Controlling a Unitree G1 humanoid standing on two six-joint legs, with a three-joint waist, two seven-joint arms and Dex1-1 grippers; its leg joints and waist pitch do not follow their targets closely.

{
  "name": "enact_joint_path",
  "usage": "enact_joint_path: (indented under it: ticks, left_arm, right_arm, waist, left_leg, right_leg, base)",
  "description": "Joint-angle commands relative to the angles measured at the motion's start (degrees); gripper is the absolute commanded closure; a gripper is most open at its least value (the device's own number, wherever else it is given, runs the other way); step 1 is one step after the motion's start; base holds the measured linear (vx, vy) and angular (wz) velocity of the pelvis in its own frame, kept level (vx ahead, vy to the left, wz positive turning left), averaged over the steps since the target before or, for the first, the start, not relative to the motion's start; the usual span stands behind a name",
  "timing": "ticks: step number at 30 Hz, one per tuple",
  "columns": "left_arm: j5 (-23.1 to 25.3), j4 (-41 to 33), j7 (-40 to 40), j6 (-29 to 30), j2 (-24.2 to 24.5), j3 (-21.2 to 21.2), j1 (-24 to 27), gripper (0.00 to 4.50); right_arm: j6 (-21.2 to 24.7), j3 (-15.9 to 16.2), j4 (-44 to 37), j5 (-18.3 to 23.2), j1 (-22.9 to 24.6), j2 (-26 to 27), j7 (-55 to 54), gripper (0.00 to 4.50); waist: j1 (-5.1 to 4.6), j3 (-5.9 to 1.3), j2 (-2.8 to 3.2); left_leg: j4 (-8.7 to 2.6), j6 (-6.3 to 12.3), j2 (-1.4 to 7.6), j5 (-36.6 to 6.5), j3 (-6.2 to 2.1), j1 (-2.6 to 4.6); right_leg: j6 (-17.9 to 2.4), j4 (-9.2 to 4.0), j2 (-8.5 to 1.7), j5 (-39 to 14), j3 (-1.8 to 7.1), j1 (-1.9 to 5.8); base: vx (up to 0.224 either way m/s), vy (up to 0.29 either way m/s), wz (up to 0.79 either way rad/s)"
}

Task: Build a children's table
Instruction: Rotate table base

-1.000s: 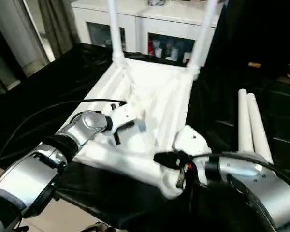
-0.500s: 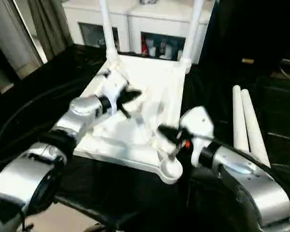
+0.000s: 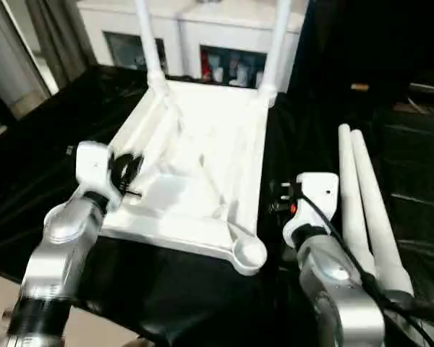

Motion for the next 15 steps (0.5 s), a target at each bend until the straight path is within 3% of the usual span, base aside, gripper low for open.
enact_joint_path:
  ticks: [1, 4, 9, 12, 15]
  left_arm:
    - [0.15, -3.40, 0.97, 1.41, 0.26, -1.98, 0.87, 2.62]
    - [-0.46, -8.49, 0.05, 5.70, -1.19, -3.50, 2.26, 2.48]
    - [0.48, -10.17, 0.26, 4.08, -1.89, -3.95, 2.46, 2.08]
    - [-1.76, -12.08, 4.68, 8.47, -3.49, -1.19, 2.20, 1.88]
    - [0.27, -12.70, 6.57, 10.71, -2.66, -1.29, 2.02, 1.60]
  right_arm:
    - [0.28, -0.97, 0.55, -0.96, -0.40, 0.33, -1.67, 2.63]
    - [0.57, -0.91, -0.14, -2.13, 0.18, -0.29, -2.34, 2.27]
    - [0.20, -1.16, -0.81, -2.44, 0.44, -0.50, -2.51, 1.93]
    - [0.17, -0.75, -0.87, -3.10, 0.22, -0.34, -2.91, 1.74]
    - [3.04, 0.55, -0.72, -5.08, -1.02, -0.64, -4.66, 1.38]
  waist:
    - [-0.05, -3.07, -0.25]
    - [-0.15, -3.04, -0.37]
    - [-0.28, -3.09, -0.60]
    - [-0.58, -3.24, -0.90]
    - [-0.59, -3.27, -0.81]
  left_leg:
    - [-4.99, -1.39, 2.83, -17.70, -1.54, 1.01]
    - [-4.97, -1.72, 2.75, -16.52, -1.44, 0.89]
    - [-4.70, -0.94, 2.48, -15.67, -1.28, 0.78]
    - [-4.48, -0.52, 2.39, -14.33, -1.23, 0.73]
    - [-4.38, -0.43, 2.37, -13.37, -1.22, 0.82]
  right_leg:
    - [-5.86, -4.89, -3.17, -16.90, 2.41, 1.70]
    - [-5.89, -4.69, -3.14, -13.42, 2.43, 1.93]
    - [-5.51, -4.82, -3.18, -13.60, 2.48, 2.14]
    - [-6.12, -4.67, -3.04, -12.32, 2.35, 2.32]
    - [-6.21, -4.57, -2.85, -11.91, 2.32, 2.29]
  base:
    - [0.000, 0.000, 0.00]
    - [0.000, 0.000, 0.00]
    - [0.000, 0.000, 0.00]
    - [0.000, 0.000, 0.00]
    - [0.000, 0.000, 0.00]
